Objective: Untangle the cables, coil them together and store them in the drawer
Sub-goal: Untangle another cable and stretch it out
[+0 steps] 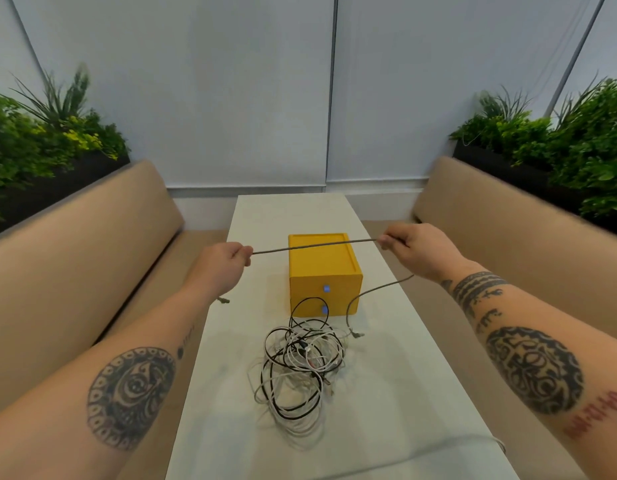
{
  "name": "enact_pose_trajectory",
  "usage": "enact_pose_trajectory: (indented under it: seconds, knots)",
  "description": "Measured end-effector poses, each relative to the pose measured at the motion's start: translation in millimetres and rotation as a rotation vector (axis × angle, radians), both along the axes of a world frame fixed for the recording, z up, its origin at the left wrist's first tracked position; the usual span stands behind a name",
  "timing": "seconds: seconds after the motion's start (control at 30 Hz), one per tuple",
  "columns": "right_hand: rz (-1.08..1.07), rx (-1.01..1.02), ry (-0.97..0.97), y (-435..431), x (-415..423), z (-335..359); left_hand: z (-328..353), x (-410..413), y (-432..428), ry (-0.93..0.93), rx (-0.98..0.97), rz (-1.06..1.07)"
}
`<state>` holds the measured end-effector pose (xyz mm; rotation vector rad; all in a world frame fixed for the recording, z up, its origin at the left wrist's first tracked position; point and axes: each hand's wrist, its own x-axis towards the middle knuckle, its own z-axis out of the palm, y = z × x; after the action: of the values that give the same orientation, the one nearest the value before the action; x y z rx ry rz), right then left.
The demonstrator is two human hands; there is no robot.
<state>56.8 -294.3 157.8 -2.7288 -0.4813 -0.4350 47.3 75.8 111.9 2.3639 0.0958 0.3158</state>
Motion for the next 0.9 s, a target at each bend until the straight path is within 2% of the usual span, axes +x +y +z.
enact_pose_trajectory:
  seconds: [0.13, 0.23, 0.37, 0.5, 0.57, 0.67, 0.9]
  knots:
    - [0.033, 0.106, 0.035, 14, -4, -8, -5, -4, -14, 0.013, -0.018, -0.009]
    - [0.108, 0.078, 0.023, 34, -7, -7, 2, -9, -37, 0.013, -0.004, -0.102]
    - [0.177, 0.074, 0.036, 57, -10, -7, 14, -12, -69, 0.017, -0.100, -0.274]
    - [0.183, 0.192, 0.115, 71, -13, -9, 24, -10, -85, -0.083, -0.026, -0.399]
    - [0.173, 0.218, 0.145, 71, -12, -8, 29, -6, -83, -0.135, 0.020, -0.385]
    - [0.159, 0.148, 0.158, 64, -12, -3, 31, 1, -69, -0.193, 0.087, -0.317]
    - [0.070, 0.174, 0.199, 34, -8, -11, 28, -2, -35, -0.151, 0.170, -0.164]
